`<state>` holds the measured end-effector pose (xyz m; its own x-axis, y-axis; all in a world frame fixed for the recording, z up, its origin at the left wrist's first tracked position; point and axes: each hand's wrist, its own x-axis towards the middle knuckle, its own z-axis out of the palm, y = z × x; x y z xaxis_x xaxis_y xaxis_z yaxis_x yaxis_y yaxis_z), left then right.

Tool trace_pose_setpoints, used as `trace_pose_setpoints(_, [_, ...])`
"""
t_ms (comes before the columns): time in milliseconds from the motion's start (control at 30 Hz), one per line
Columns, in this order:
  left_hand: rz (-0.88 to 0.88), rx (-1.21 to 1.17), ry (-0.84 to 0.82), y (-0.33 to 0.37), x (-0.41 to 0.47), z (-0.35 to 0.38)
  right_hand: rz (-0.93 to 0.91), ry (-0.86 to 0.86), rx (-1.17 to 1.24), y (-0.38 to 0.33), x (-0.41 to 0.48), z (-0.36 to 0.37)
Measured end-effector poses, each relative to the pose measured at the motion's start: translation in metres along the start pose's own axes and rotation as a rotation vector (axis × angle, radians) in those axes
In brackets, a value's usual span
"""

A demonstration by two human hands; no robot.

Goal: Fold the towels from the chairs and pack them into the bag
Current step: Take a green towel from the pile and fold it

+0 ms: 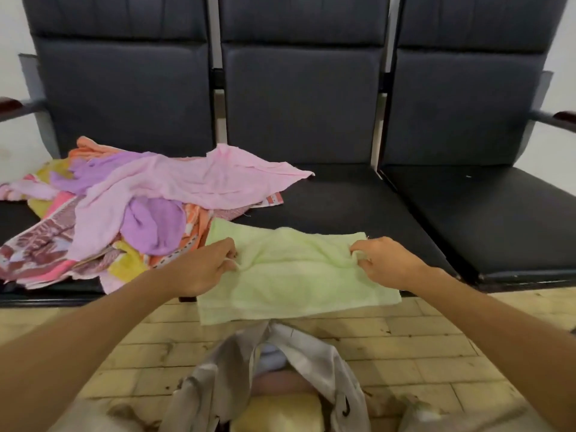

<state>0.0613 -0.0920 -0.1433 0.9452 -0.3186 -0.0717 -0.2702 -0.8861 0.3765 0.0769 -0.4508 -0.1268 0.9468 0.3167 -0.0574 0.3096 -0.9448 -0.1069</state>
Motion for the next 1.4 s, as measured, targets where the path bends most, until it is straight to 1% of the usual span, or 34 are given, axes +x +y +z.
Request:
trace_pose_setpoints(67, [0.049, 0.109, -0.018, -0.002, 0.011, 0.004, 0.036, -0.007, 0.031, 0.001, 0.010, 0.007])
trace_pose_setpoints(133, [0.065, 0.154, 0.004, -0.002, 0.023, 0.004, 0.065, -0.016, 0.074, 0.003, 0.024, 0.014])
trace_pose_setpoints(233, [0.052, 0.134, 0.064, -0.001, 0.035, 0.000, 0.105, 0.024, 0.129, 0.006, 0.037, 0.017])
trace_pose_setpoints(300, [-0.026, 0.075, 0.134, -0.001, 0.035, -0.005, 0.128, 0.131, 0.202, 0.008, 0.040, 0.016])
trace_pose_setpoints(333, [-0.047, 0.015, 0.204, 0.000, 0.032, -0.008, 0.132, 0.201, 0.246, 0.010, 0.039, 0.014])
trace_pose_setpoints(400, [-0.027, -0.128, 0.351, 0.005, 0.022, -0.017, 0.099, 0.366, 0.318, 0.015, 0.035, 0.007])
trace_pose_setpoints(467, [0.020, -0.240, 0.459, 0.011, 0.007, -0.027, 0.015, 0.503, 0.326, 0.021, 0.023, -0.002])
trace_pose_setpoints(533, [0.032, -0.315, 0.491, 0.015, -0.009, -0.031, -0.047, 0.558, 0.296, 0.026, 0.006, -0.010])
trace_pose_setpoints(567, [0.038, -0.331, 0.490, 0.016, -0.016, -0.032, -0.045, 0.561, 0.284, 0.027, -0.003, -0.014])
trace_pose_setpoints(667, [0.042, -0.368, 0.446, 0.017, -0.034, -0.038, 0.012, 0.504, 0.295, 0.030, -0.025, -0.024])
trace_pose_setpoints(733, [0.037, -0.362, 0.348, 0.014, -0.040, -0.039, 0.060, 0.419, 0.325, 0.029, -0.034, -0.029])
trace_pose_setpoints(767, [0.018, -0.334, 0.265, 0.012, -0.042, -0.037, 0.075, 0.350, 0.321, 0.029, -0.036, -0.029])
trace_pose_setpoints(833, [-0.003, -0.205, 0.083, 0.012, -0.043, -0.032, 0.092, 0.169, 0.258, 0.028, -0.037, -0.028])
trace_pose_setpoints(900, [-0.002, -0.116, -0.032, 0.013, -0.039, -0.027, 0.133, 0.013, 0.240, 0.027, -0.034, -0.022])
trace_pose_setpoints(967, [-0.030, -0.164, 0.001, 0.016, -0.035, -0.025, 0.193, -0.016, 0.260, 0.025, -0.029, -0.018])
trace_pose_setpoints(1000, [-0.048, -0.183, 0.066, 0.017, -0.031, -0.023, 0.212, 0.002, 0.264, 0.024, -0.026, -0.017])
trace_pose_setpoints(1067, [-0.092, -0.137, 0.206, 0.014, -0.021, -0.021, 0.249, 0.057, 0.259, 0.024, -0.018, -0.016])
trace_pose_setpoints(1133, [-0.214, -0.080, 0.249, 0.007, -0.011, -0.018, 0.341, 0.081, 0.273, 0.023, -0.011, -0.013])
trace_pose_setpoints(1200, [-0.350, -0.039, 0.191, -0.001, -0.006, -0.015, 0.449, 0.068, 0.315, 0.024, -0.003, -0.008])
trace_pose_setpoints(1267, [-0.427, -0.008, 0.115, -0.003, -0.003, -0.012, 0.521, 0.042, 0.364, 0.022, 0.005, -0.005])
trace_pose_setpoints(1400, [-0.461, 0.055, 0.048, 0.008, 0.001, -0.011, 0.614, 0.013, 0.455, 0.010, 0.017, -0.006])
